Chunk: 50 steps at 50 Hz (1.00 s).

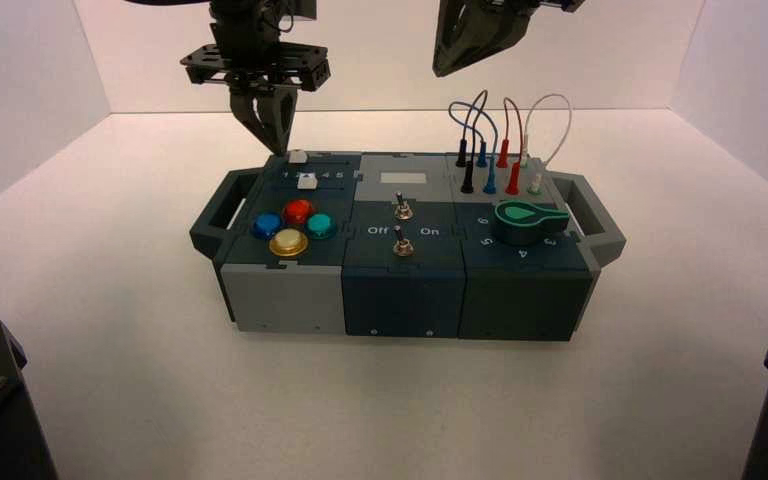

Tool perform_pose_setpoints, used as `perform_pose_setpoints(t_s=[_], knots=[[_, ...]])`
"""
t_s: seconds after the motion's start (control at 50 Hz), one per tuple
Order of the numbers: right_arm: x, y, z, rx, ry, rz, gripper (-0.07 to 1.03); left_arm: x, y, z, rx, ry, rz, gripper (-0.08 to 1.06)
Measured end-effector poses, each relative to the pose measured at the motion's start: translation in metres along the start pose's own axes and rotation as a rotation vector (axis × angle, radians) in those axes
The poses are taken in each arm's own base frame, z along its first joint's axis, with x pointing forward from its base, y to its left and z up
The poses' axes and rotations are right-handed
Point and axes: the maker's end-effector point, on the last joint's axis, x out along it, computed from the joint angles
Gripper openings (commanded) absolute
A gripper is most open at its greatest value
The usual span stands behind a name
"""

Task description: Move the top slider to position 2.

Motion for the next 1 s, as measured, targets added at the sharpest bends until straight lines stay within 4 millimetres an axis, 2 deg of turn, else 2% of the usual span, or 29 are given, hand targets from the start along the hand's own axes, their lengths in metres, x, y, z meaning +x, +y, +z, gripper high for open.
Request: perform_pose_setpoints(t_s=[1.0], knots=[[0.0006, -0.0004, -0.0010, -0.004, 0.003, -0.002, -0.02, 0.0059, -0.0082, -0.0011, 0.026, 0.016, -0.002, -0.03]])
